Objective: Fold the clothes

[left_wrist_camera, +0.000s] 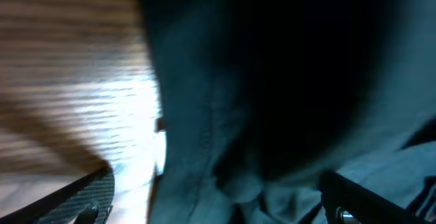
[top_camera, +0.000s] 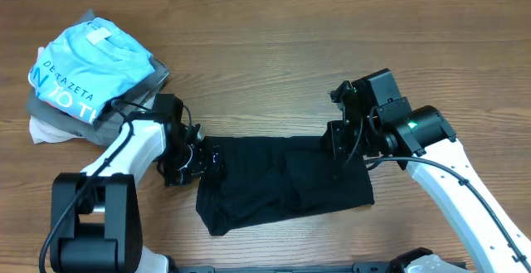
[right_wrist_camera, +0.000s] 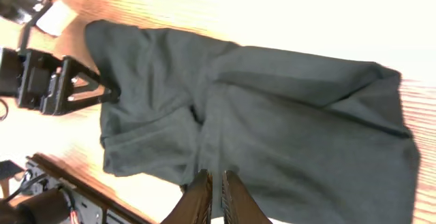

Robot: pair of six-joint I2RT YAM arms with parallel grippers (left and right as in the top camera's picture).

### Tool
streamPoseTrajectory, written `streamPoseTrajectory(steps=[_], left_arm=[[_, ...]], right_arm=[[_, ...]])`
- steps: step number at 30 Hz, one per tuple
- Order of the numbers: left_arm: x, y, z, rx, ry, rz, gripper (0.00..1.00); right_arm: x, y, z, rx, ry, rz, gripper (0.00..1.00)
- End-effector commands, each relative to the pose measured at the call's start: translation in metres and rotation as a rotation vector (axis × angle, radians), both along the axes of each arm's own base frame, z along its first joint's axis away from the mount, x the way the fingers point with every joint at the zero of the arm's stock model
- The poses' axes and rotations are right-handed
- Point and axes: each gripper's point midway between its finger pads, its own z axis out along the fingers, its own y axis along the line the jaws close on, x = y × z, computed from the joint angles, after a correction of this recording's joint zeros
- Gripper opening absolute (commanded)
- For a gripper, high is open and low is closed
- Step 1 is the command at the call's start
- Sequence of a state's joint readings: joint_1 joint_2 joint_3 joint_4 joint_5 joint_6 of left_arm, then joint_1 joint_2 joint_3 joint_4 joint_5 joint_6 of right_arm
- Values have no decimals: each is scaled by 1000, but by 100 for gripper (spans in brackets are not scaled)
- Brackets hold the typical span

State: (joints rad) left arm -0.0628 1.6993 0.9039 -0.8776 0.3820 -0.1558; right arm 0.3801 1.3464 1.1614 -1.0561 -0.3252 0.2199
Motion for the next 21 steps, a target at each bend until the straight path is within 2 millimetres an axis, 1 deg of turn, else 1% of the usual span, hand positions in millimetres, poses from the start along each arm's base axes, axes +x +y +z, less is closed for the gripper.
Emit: streamPoseTrajectory(steps=[1, 2, 7, 9, 11, 12, 13, 14, 15, 16, 19, 21], left_arm=[[-14, -19, -13, -56, 16, -59, 100], [-15, -22, -14, -58, 13, -73, 99], [-32, -41, -18, -66, 20, -187, 87], [-38, -46, -19, -64, 27, -213, 78], [-40, -47, -20, -53, 29, -226, 66], [-40, -47, -20, -54, 29, -226, 57], [-40, -47, -20, -54, 29, -225, 45], [-39, -46, -20, -52, 28, -221, 24], [-39, -44, -20, -49, 33, -214, 10], [-38, -41, -19, -48, 39, -204, 4], [-34, -30, -8, -34, 72, -158, 4], [-29, -16, 9, -12, 103, -120, 4]], right_arm=[[6, -2, 9, -7, -41, 0, 10], [6, -2, 9, -7, -41, 0, 10], [6, -2, 9, -7, -41, 0, 10], [6, -2, 9, -8, -41, 0, 10], [6, -2, 9, -8, -41, 0, 10], [6, -2, 9, -8, -41, 0, 10], [6, -2, 9, -8, -41, 0, 10], [6, -2, 9, -8, -41, 0, 10], [6, -2, 8, -8, -40, 0, 10], [5, -2, 8, -9, -39, 0, 10], [5, -5, 7, -22, -37, -4, 10], [5, -7, 6, -34, -37, -9, 10]])
